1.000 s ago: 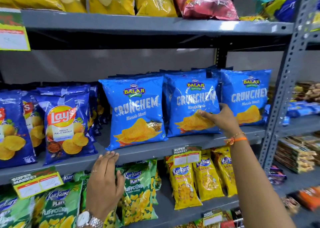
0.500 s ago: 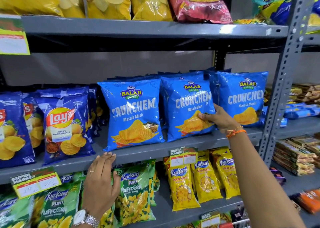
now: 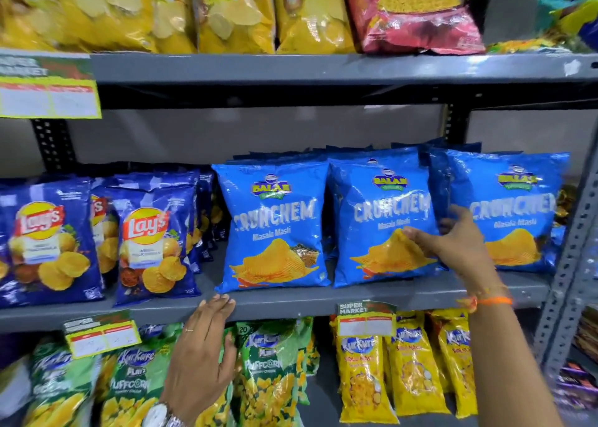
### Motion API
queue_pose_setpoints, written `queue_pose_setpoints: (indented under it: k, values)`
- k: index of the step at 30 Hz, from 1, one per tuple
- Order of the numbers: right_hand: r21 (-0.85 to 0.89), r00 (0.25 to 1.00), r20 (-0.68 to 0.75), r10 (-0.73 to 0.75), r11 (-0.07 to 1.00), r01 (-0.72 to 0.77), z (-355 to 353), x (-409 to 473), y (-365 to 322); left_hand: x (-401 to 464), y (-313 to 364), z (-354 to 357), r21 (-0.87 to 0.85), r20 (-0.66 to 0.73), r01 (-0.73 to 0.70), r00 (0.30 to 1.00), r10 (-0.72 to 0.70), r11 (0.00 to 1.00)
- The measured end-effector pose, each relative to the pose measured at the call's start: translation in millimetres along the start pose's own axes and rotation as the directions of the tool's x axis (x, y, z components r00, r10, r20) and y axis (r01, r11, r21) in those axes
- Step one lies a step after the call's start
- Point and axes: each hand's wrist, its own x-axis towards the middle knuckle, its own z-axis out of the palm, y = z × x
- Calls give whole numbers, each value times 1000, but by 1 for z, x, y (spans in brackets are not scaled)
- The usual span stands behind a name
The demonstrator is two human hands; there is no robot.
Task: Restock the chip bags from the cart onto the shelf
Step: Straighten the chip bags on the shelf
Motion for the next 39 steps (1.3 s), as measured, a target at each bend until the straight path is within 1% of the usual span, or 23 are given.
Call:
queue_pose_setpoints:
  k: [1, 2, 3, 4, 5, 6, 7, 8, 10, 11, 13, 14, 15, 17, 19, 21, 23, 25, 27, 32, 39]
  values:
    - [-98, 990, -109, -88, 992, 77, 3, -8, -7, -3, -1, -3, 0, -2, 6, 1000, -6, 1000]
    - [-172, 958, -203, -204, 970, 171, 9, -19, -17, -6, -4, -9, -5, -13, 27, 1000, -27, 1000]
    - [-196, 909, -278, -311, 945, 263, 18, -32, -29, -10, -7, -17, -6, -35, 58, 998, -58, 998]
    - [-179, 863, -331, -382, 923, 340, 28, -47, -42, -12, -12, -23, -6, -58, 86, 995, -86, 996]
    - [-117, 834, -346, -429, 902, 416, 43, -64, -57, -16, -20, -32, 5, -81, 117, 990, -117, 993]
    - [-15, 827, -323, -461, 876, 482, 60, -82, -72, -20, -29, -40, 23, -105, 149, 984, -146, 989]
    - [111, 833, -262, -488, 842, 528, 79, -101, -87, -24, -39, -50, 44, -132, 175, 977, -168, 984]
    - [232, 844, -167, -510, 811, 536, 101, -119, -101, -27, -51, -59, 65, -160, 194, 970, -182, 979]
    - [387, 850, 63, -523, 798, 463, 143, -147, -125, -29, -73, -77, 83, -202, 211, 961, -190, 974]
    - [420, 839, 184, -513, 812, 405, 166, -158, -135, -30, -85, -85, 89, -216, 211, 958, -188, 973]
    - [457, 790, 407, -459, 851, 259, 207, -173, -156, -33, -110, -103, 107, -226, 211, 957, -183, 972]
    - [456, 768, 481, -422, 869, 191, 224, -177, -163, -37, -123, -109, 121, -220, 211, 959, -181, 970]
    - [444, 759, 518, -395, 882, 156, 241, -180, -171, -42, -137, -116, 134, -205, 211, 962, -181, 968]
    - [404, 771, 520, -367, 901, 157, 272, -184, -180, -51, -166, -125, 152, -161, 208, 970, -184, 966]
    - [356, 808, 475, -348, 916, 185, 293, -186, -182, -59, -189, -130, 151, -112, 188, 979, -172, 971]
    - [313, 838, 451, -306, 934, 173, 305, -190, -181, -66, -204, -131, 139, -75, 143, 988, -133, 980]
    - [295, 850, 421, -316, 934, 201, 314, -191, -178, -69, -212, -131, 129, -60, 95, 994, -88, 987]
    - [275, 873, 379, -308, 938, 212, 321, -192, -175, -69, -218, -129, 123, -52, 69, 997, -63, 990]
    - [282, 886, 367, -283, 941, 184, 327, -195, -174, -67, -225, -128, 110, -56, 51, 997, -45, 993]
    - [342, 897, 344, -278, 927, 156, 339, -203, -176, -66, -225, -124, 21, -95, 66, 993, -64, 998]
    - [362, 914, 273, -299, 913, 190, 347, -207, -173, -67, -221, -123, -14, -114, 88, 990, -89, 996]
